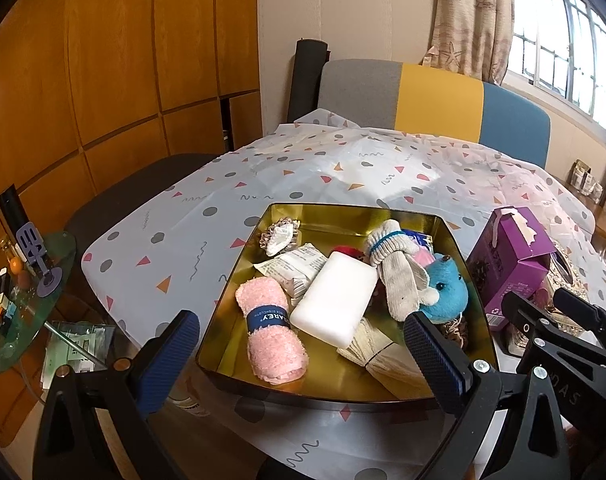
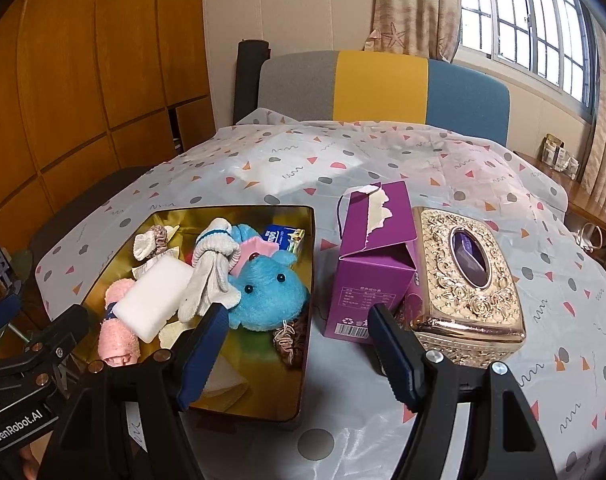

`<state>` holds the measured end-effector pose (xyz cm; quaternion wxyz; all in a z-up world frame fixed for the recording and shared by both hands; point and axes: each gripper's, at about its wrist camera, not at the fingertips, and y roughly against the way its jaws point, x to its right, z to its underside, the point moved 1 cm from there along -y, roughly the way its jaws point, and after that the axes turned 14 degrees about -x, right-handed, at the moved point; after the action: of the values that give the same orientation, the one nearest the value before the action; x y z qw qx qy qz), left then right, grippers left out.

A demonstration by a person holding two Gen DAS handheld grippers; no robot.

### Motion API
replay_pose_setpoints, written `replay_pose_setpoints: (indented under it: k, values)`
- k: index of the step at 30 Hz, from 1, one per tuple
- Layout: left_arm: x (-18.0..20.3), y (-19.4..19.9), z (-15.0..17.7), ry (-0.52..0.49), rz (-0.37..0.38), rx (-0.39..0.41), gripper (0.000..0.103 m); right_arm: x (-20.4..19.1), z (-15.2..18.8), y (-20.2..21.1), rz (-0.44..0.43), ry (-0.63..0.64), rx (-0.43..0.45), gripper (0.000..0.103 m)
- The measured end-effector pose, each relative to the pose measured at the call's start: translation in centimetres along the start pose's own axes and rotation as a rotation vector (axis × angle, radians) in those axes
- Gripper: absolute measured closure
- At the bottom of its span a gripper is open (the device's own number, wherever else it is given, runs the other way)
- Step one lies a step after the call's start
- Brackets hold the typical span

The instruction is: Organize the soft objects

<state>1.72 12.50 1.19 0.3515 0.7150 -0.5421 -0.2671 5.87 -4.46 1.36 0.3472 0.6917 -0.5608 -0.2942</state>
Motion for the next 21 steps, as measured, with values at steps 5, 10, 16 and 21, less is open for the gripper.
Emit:
replay_pose_setpoints:
  k: [5,10,16,21]
  values:
    - [-0.1,0.02,0.08,0.005,-0.006,0.002,0.0,-0.08,0.04,-0.09,-0.001,0.003,-0.003,0.03]
    - [-0.14,-0.13,0.2,0.007,-0.007,-0.005,0.0,-0.07,0.04,-0.13,0.0,0.003,-0.005,0.03]
    - [-0.17,-0.22,0.22,0.006,-0.002,-0.01,0.0,-0.06,0.09,-0.15,0.0,0.002,-0.006,0.03]
    - [-0.08,-0.31,0.25,0.006,-0.001,-0.014,0.0,-0.04,0.17,-0.29,0.002,0.001,-0.009,0.03]
